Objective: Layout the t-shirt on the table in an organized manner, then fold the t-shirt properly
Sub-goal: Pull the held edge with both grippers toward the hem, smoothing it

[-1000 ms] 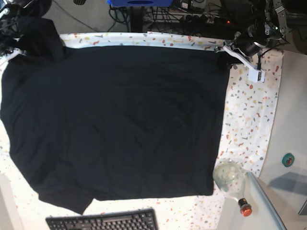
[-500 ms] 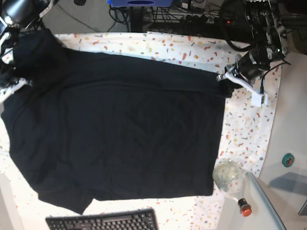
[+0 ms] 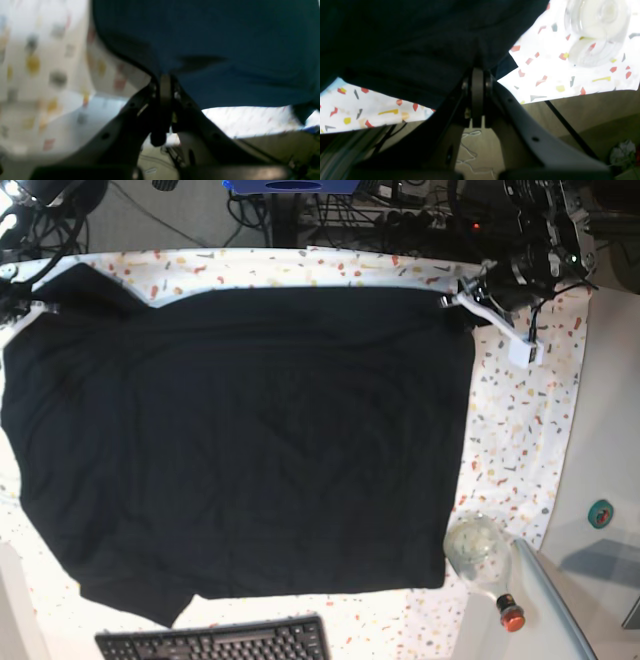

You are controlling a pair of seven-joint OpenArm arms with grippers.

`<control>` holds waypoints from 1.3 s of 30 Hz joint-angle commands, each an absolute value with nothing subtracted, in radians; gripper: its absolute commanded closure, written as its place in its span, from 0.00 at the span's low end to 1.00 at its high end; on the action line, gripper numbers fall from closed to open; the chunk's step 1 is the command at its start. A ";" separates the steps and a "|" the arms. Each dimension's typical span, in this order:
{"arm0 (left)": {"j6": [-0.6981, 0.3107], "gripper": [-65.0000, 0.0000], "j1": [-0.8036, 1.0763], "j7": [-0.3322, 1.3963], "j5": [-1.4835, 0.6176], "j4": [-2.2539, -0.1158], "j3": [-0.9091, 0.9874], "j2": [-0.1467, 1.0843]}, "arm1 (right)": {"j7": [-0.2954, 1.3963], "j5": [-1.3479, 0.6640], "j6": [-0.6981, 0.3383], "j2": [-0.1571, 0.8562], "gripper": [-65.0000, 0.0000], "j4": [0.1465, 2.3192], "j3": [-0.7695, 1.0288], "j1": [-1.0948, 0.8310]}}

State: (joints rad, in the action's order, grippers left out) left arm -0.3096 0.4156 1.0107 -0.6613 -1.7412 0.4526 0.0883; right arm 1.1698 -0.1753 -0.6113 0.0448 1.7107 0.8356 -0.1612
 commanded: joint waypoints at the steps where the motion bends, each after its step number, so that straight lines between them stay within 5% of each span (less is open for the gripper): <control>1: -0.314 1.00 0.421 0.990 -0.690 -1.790 0.455 0.094 | 1.148 -0.188 -0.615 0.061 1.00 1.732 0.835 -0.150; 21: -0.314 1.00 0.489 0.990 -0.690 -1.886 0.456 0.097 | 1.150 -0.188 -0.610 0.061 1.00 1.851 0.826 -0.219; 39: -0.265 1.00 0.377 0.992 -0.691 -1.911 0.456 0.070 | 1.155 -0.186 -0.605 0.122 1.00 1.662 0.789 -0.058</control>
